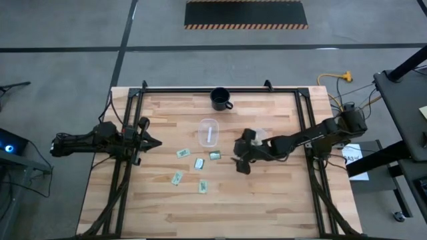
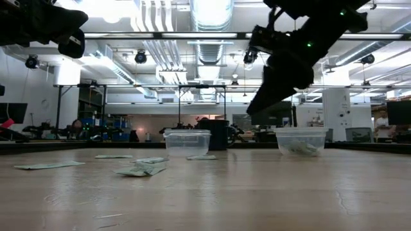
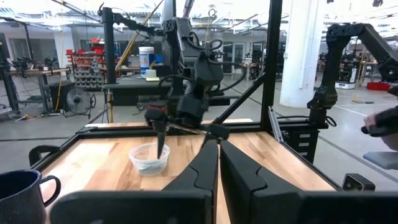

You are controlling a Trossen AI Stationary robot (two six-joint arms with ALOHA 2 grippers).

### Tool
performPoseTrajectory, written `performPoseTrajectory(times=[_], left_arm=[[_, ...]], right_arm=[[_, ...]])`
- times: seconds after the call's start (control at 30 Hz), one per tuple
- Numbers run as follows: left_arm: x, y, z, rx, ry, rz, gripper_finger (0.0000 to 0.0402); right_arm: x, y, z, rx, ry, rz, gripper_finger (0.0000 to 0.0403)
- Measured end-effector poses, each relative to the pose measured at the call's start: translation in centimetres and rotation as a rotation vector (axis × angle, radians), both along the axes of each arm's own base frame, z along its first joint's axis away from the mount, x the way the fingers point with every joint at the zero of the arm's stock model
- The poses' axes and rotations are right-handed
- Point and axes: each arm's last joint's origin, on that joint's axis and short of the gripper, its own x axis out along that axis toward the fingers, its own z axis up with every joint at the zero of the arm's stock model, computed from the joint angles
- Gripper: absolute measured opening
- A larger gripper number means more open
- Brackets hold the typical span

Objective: Pick and place items into bin
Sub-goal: Put the green stevia packet into the right transparent bin

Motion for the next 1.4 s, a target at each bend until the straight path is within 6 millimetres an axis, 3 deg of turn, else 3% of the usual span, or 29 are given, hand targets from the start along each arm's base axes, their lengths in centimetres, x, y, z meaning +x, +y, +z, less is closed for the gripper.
performPoseTrajectory(times=[0.27, 0.5, 1.03, 1.17, 1.4], left_arm=[[0.0, 0.0, 0.0, 0.0, 0.0, 0.0, 0.0], [0.0, 0.0, 0.0, 0.0, -0.001, 0.0, 0.0], [0.0, 0.0, 0.0, 0.0, -0.002, 0.0, 0.0], [0.0, 0.0, 0.0, 0.0, -0.002, 0.0, 0.0], [0.0, 0.0, 0.0, 0.0, -0.003, 0.0, 0.0]], right_arm=[[3.6, 0.9, -0.9, 0.012, 0.038, 0.236, 0.0368], [6.2, 1.2, -1.5, 0.022, 0.059, 0.322, 0.0368], [7.6, 1.4, 0.3, 0.026, 0.039, 0.311, 0.0368], [7.5, 1.5, 0.2, 0.07, 0.056, 0.263, 0.0368], [7.2, 1.0, -0.5, 0.107, 0.124, 0.326, 0.0368]])
